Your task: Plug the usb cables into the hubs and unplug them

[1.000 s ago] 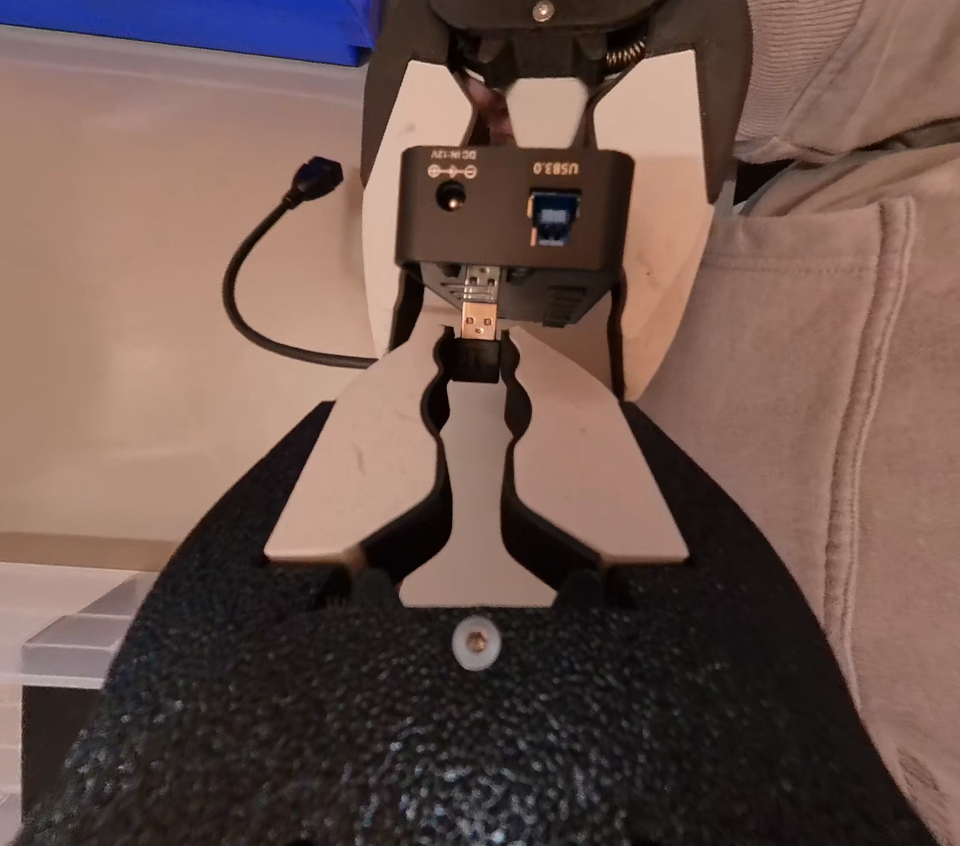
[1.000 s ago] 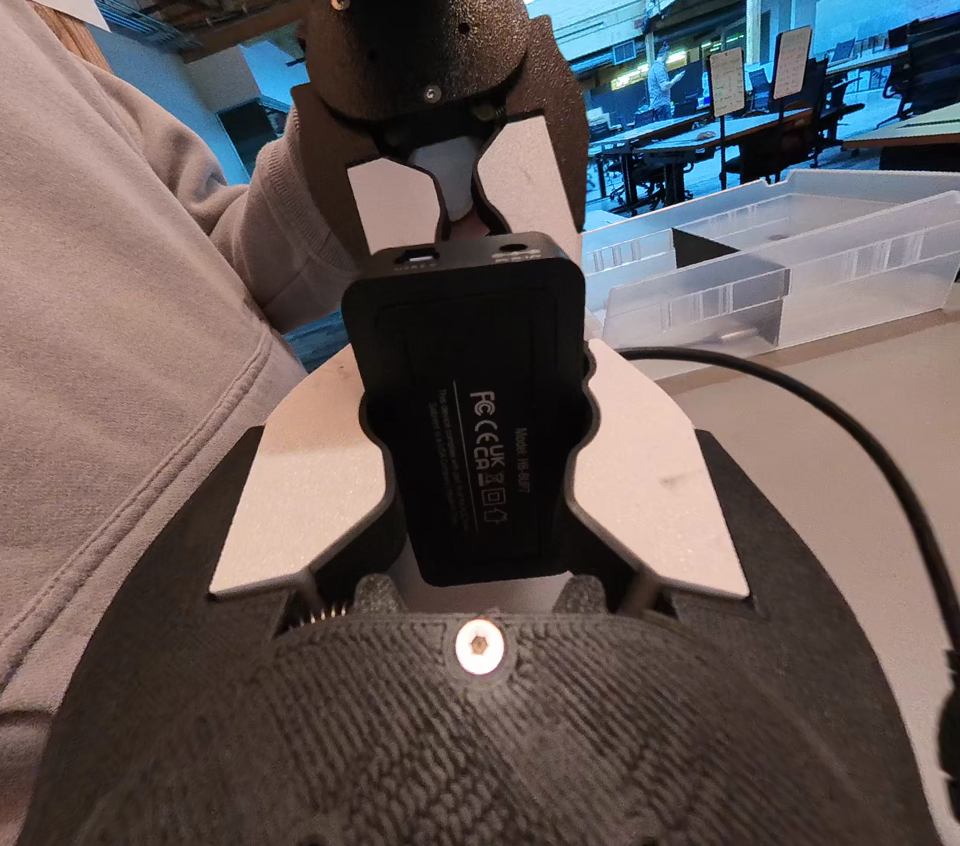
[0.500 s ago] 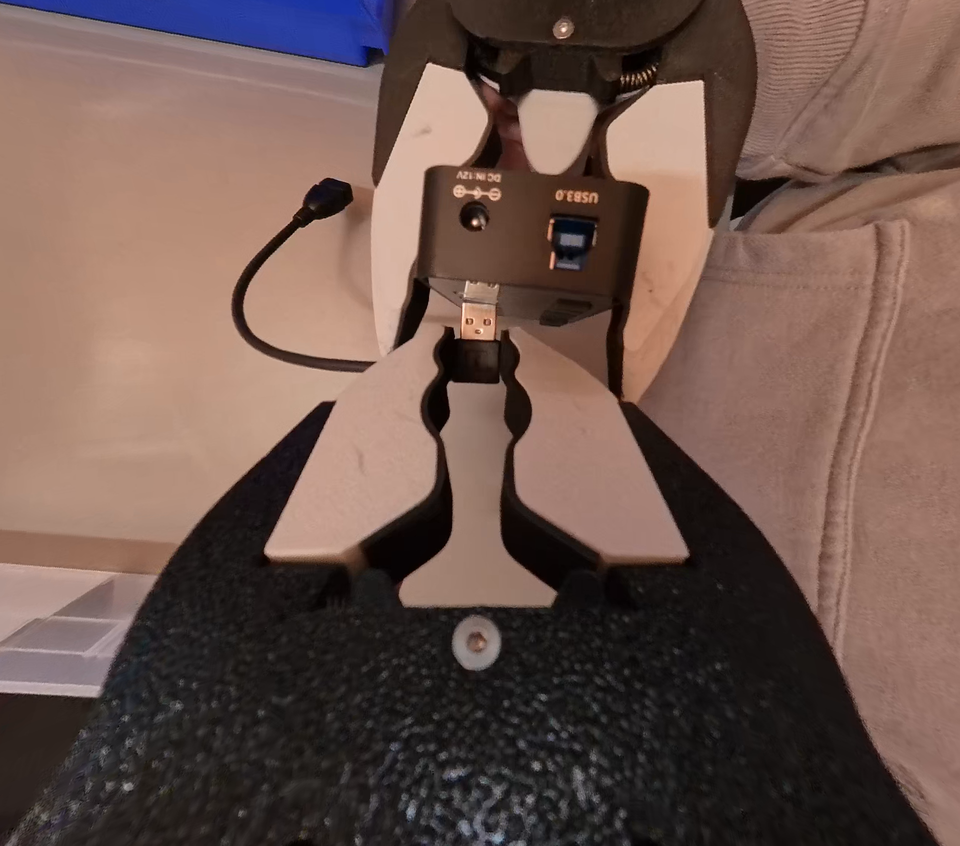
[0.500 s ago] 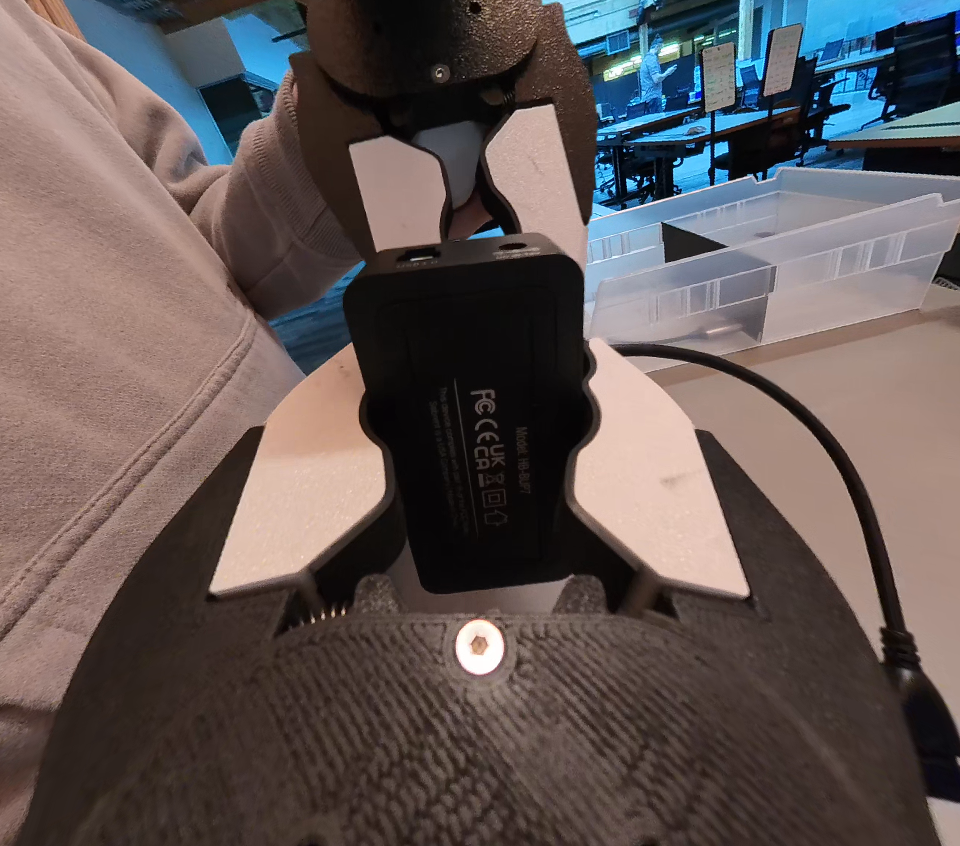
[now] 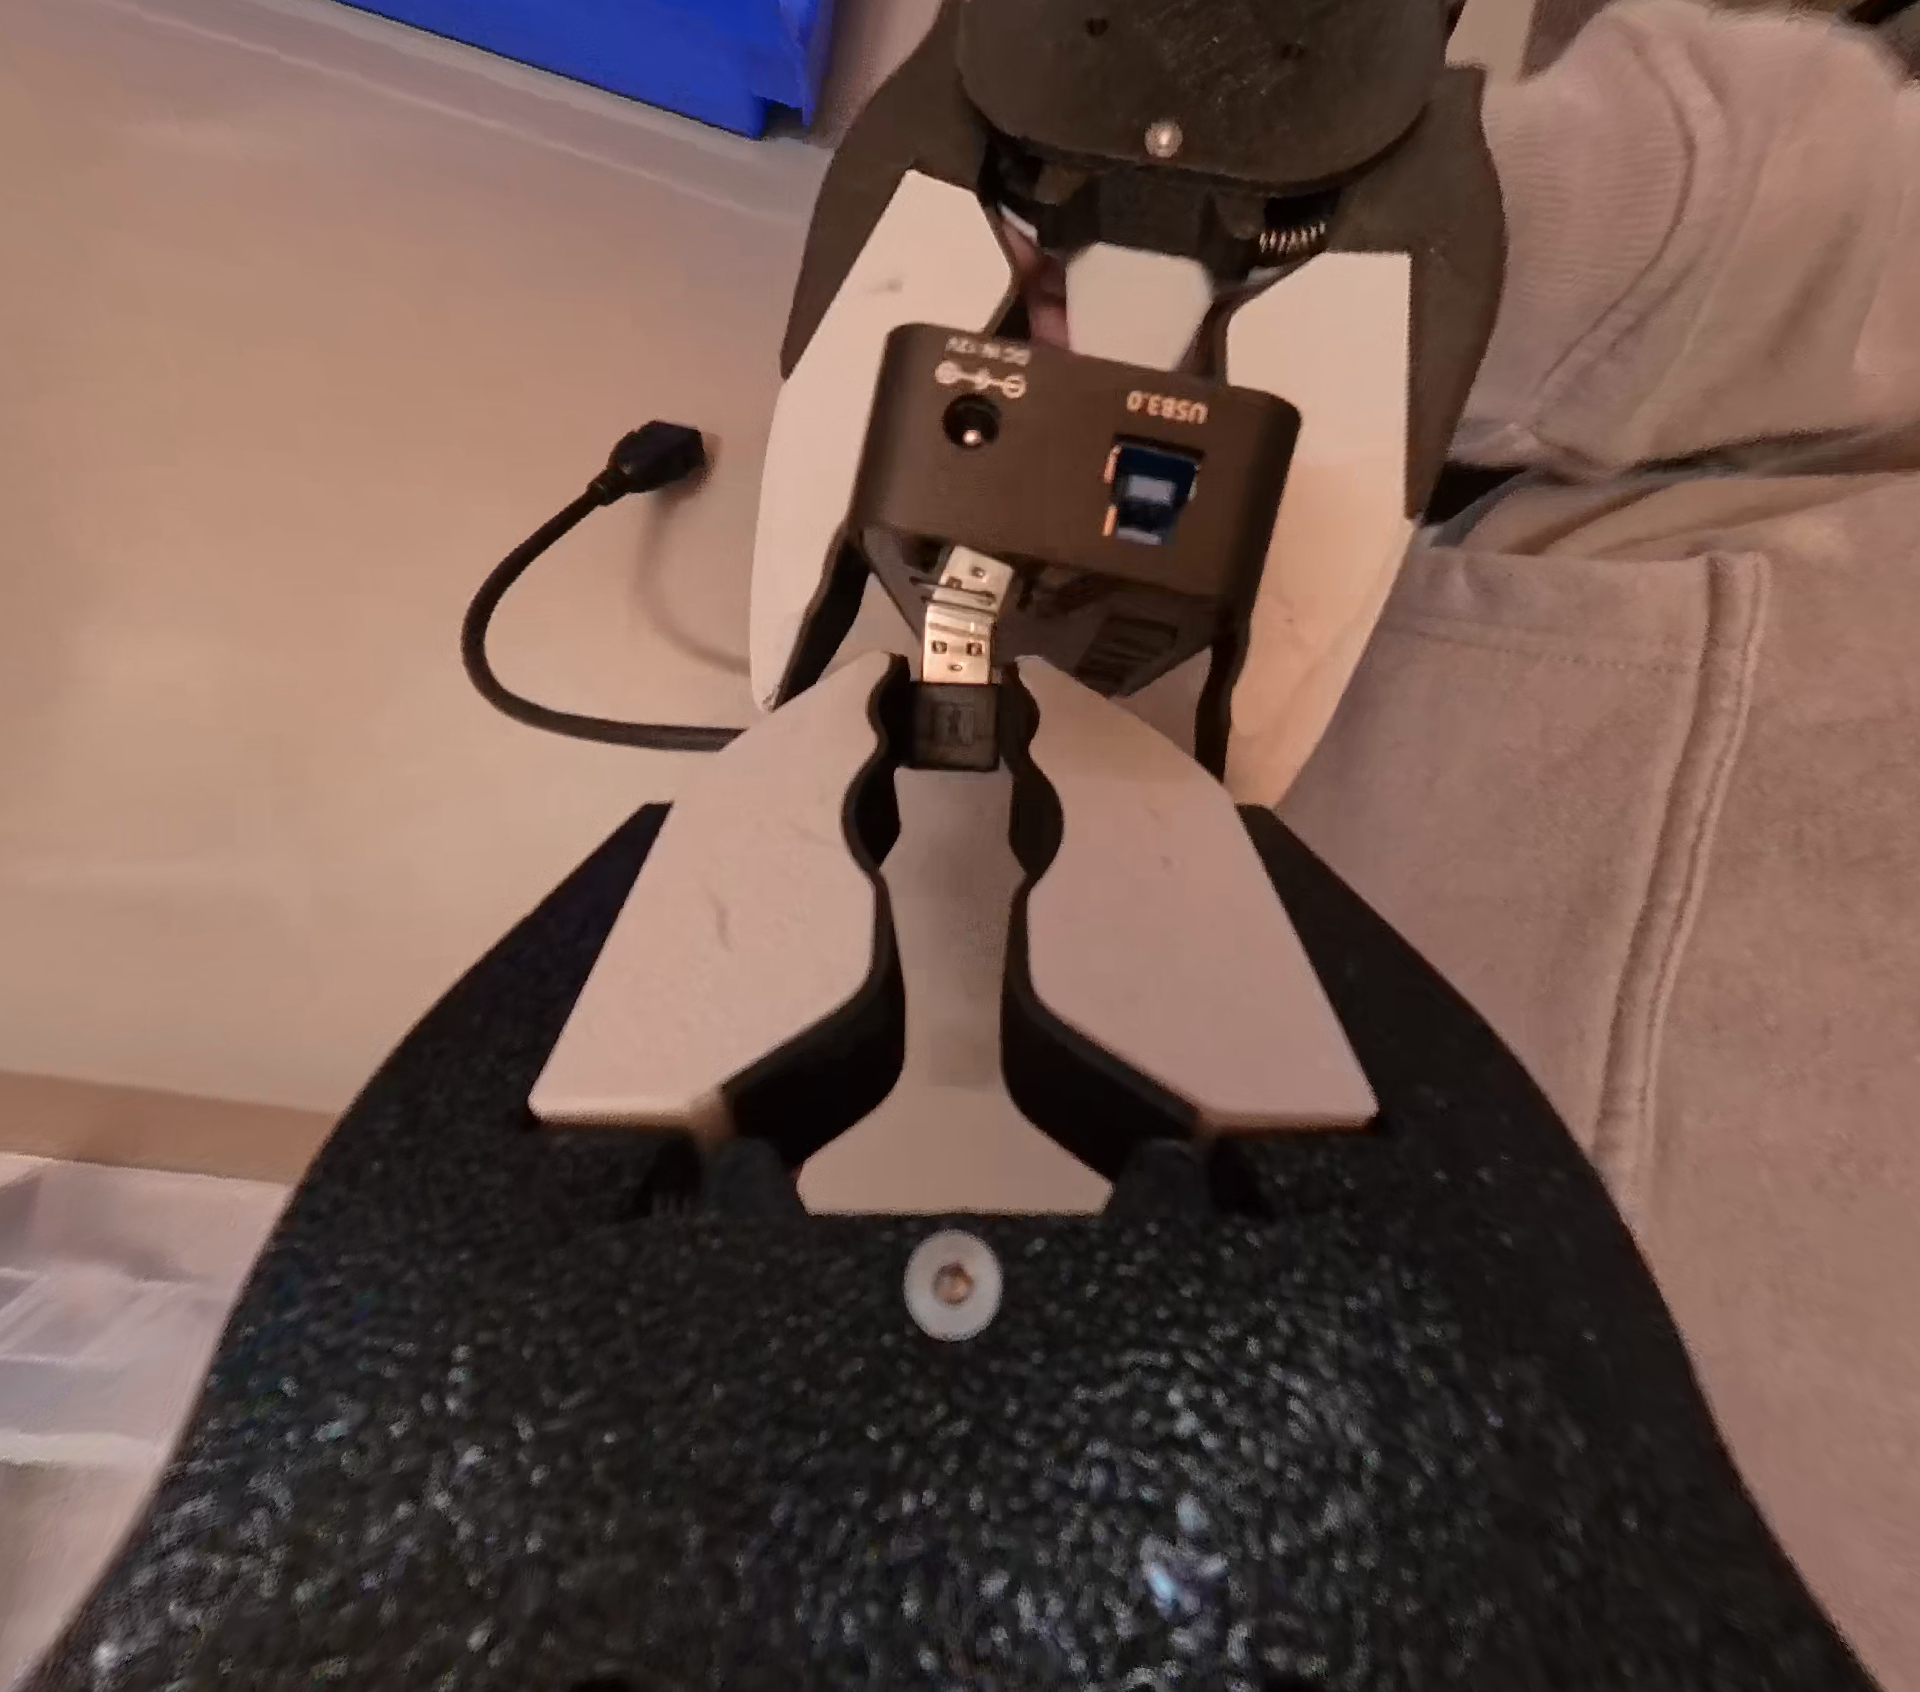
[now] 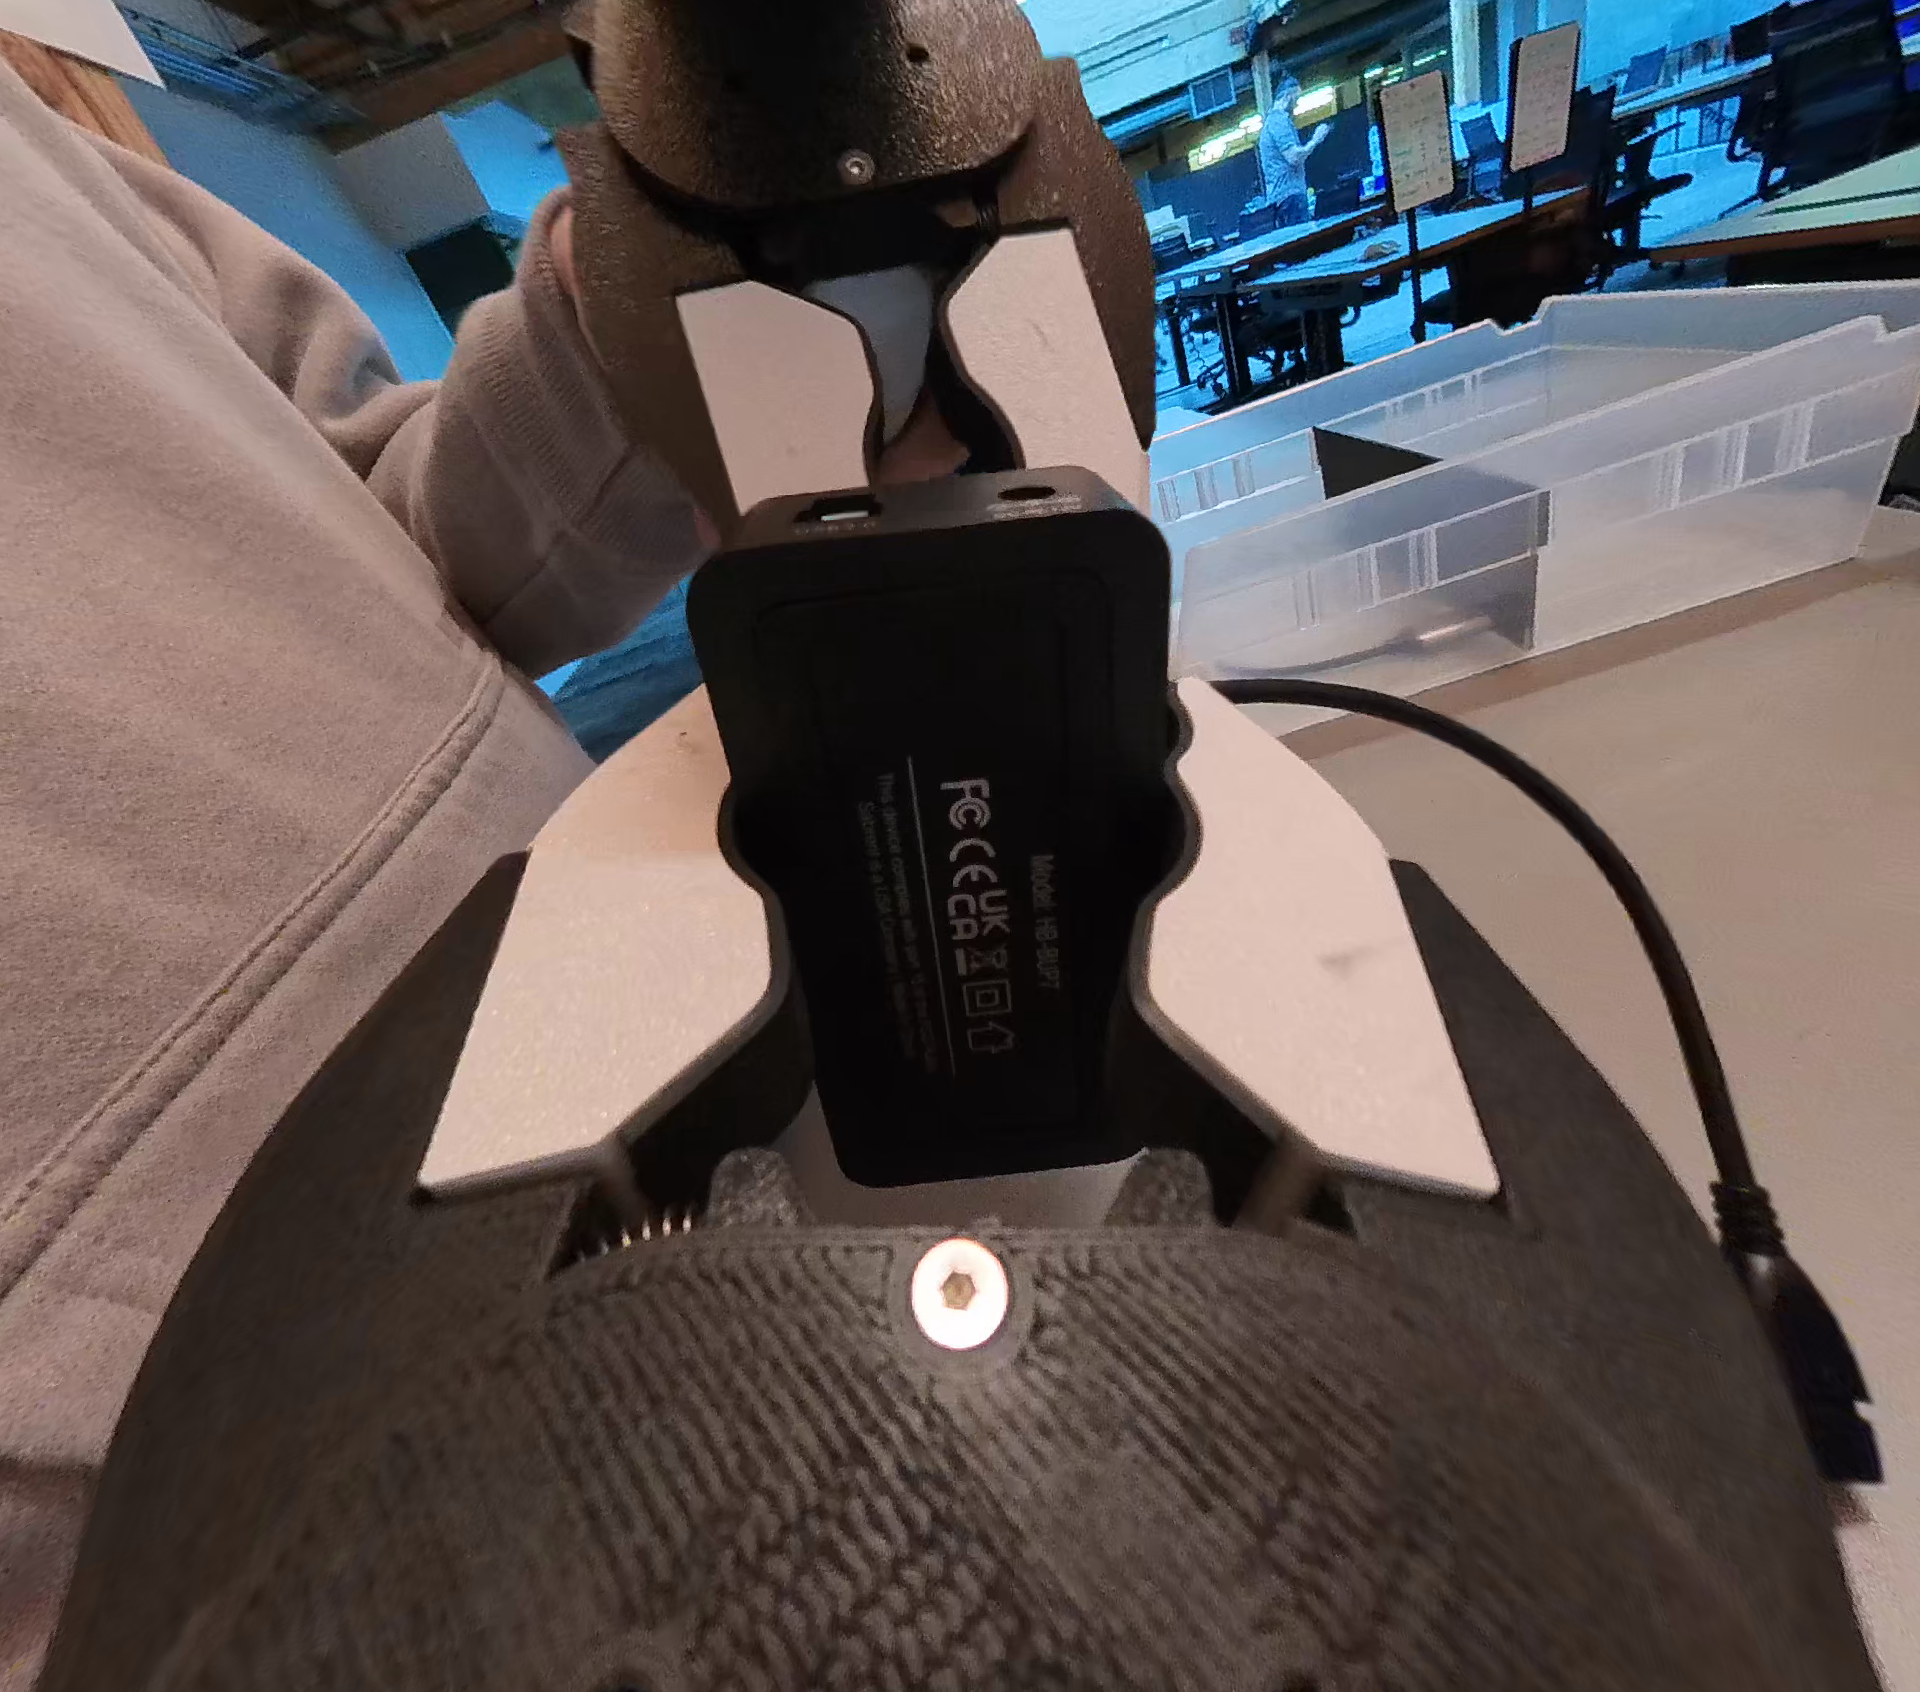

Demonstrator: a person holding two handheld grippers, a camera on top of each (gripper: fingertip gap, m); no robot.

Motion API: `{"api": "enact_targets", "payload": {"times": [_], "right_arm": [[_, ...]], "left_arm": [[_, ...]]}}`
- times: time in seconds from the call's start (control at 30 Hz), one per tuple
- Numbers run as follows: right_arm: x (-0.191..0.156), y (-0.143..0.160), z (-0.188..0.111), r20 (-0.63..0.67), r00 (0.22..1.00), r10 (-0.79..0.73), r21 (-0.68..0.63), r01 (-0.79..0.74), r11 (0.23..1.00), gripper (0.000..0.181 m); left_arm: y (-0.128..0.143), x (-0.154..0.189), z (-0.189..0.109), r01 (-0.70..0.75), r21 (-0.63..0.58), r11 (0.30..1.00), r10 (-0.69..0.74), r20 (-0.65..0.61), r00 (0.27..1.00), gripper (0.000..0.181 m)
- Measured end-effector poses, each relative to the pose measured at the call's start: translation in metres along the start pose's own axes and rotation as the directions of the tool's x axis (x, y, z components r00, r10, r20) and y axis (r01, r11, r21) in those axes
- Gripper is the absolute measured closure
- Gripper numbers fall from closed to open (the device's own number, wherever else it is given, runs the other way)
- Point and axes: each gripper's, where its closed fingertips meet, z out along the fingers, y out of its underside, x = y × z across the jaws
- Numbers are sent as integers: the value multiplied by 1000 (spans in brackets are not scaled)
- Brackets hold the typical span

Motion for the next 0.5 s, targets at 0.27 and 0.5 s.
{"api": "enact_targets", "payload": {"times": [0.27, 0.5], "right_arm": [[1, -5, 0, 12, 1000, 13, 34, -13, 999, 110], [6, -23, -7, -29, 1000, -4, 152, 9, 988, 107]], "left_arm": [[-5, 0, 2, -20, 105, 994, 22, -24, 999, 165], [-19, -5, -4, 16, 340, 940, -17, -1, 1000, 163]]}}
